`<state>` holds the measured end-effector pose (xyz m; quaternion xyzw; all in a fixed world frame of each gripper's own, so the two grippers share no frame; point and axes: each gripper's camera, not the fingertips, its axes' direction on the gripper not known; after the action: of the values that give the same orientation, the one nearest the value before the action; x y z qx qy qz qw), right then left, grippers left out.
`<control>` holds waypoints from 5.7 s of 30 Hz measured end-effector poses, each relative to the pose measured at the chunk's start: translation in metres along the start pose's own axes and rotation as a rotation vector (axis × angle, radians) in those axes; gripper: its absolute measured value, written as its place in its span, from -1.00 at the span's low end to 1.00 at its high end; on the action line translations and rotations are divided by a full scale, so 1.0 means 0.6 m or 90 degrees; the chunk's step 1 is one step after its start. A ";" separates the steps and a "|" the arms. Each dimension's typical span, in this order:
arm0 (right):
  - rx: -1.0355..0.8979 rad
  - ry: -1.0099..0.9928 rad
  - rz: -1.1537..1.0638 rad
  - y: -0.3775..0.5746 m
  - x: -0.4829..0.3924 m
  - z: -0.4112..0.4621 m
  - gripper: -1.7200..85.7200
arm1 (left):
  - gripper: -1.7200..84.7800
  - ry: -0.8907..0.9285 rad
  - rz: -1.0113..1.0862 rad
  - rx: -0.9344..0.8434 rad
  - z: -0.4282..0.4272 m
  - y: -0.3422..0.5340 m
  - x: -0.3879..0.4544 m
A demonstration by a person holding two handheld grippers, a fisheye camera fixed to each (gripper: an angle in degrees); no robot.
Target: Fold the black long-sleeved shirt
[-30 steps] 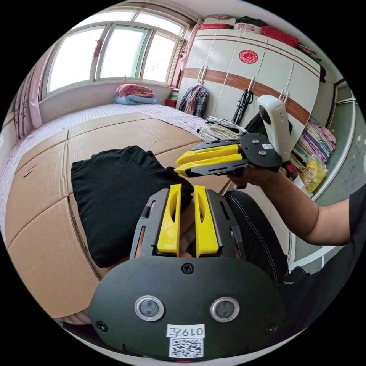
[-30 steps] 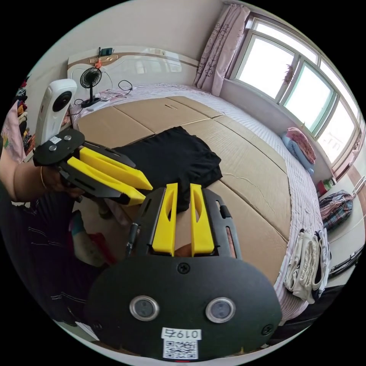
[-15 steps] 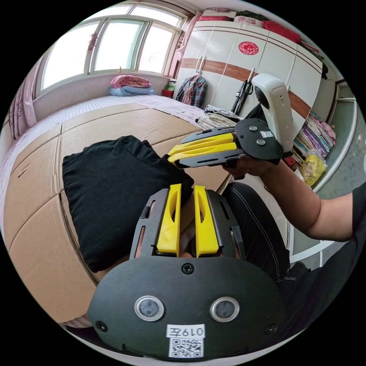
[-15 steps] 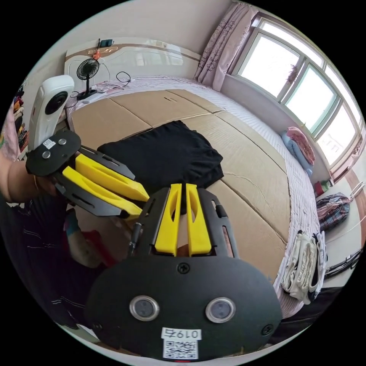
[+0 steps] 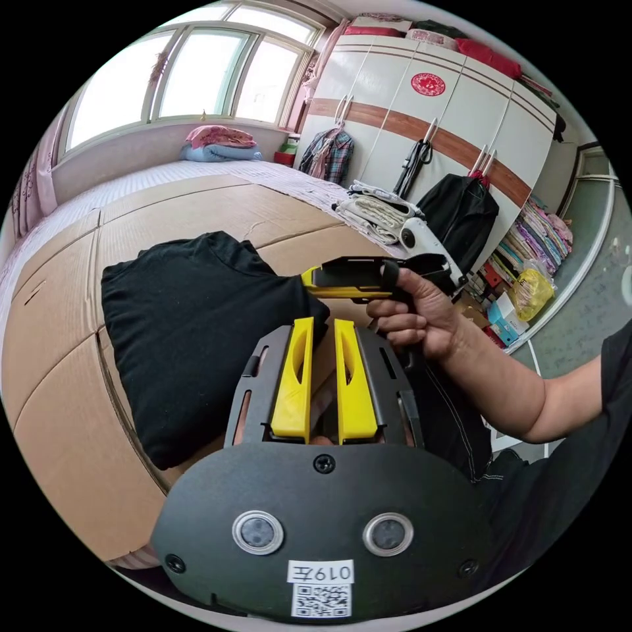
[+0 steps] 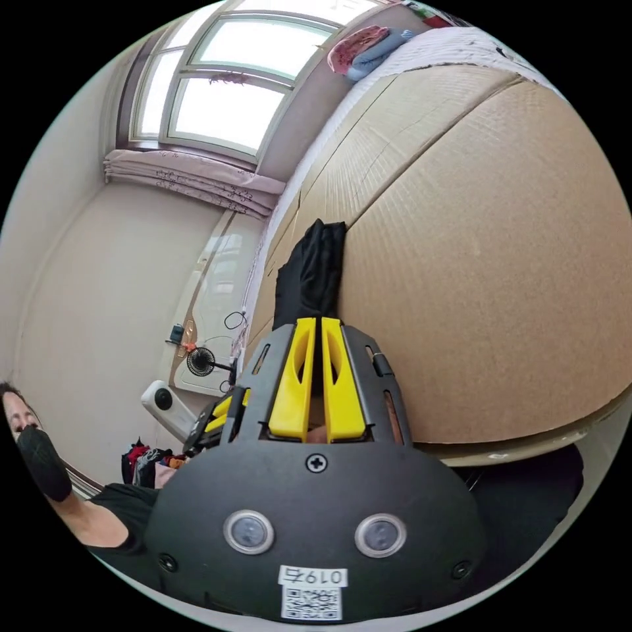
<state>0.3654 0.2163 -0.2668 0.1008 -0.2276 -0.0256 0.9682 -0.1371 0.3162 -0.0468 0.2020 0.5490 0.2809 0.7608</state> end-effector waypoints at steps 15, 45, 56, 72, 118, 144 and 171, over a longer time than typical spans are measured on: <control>-0.046 0.008 -0.030 -0.104 0.034 -0.084 -0.95 | -0.95 -0.063 0.043 -0.072 0.061 -0.037 0.064; -0.088 0.008 -0.032 -0.221 0.053 -0.136 -0.96 | -0.95 -0.229 0.155 -0.085 0.052 -0.040 0.213; -0.079 -0.018 -0.036 -0.234 0.053 -0.150 -0.93 | -0.94 -0.217 0.127 0.007 -0.018 -0.019 0.210; -0.054 -0.080 -0.012 -0.203 0.056 -0.167 -0.84 | -0.93 -0.249 0.116 -0.001 -0.026 -0.044 0.198; 0.010 0.228 -0.379 0.215 -0.167 0.073 -0.97 | -0.93 -0.491 0.102 -0.035 -0.208 0.092 0.166; 0.008 0.235 -0.348 0.302 -0.082 0.134 -0.98 | -0.94 -0.534 0.074 -0.023 -0.228 0.109 0.173; 0.109 0.525 -0.428 0.551 -0.134 0.175 -0.98 | -0.94 -0.349 -0.232 0.056 -0.463 0.172 0.093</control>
<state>0.2477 0.5281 -0.1412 0.2487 0.2152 -0.2739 0.9038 -0.4083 0.4308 -0.1112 0.2016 0.3629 0.0515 0.9083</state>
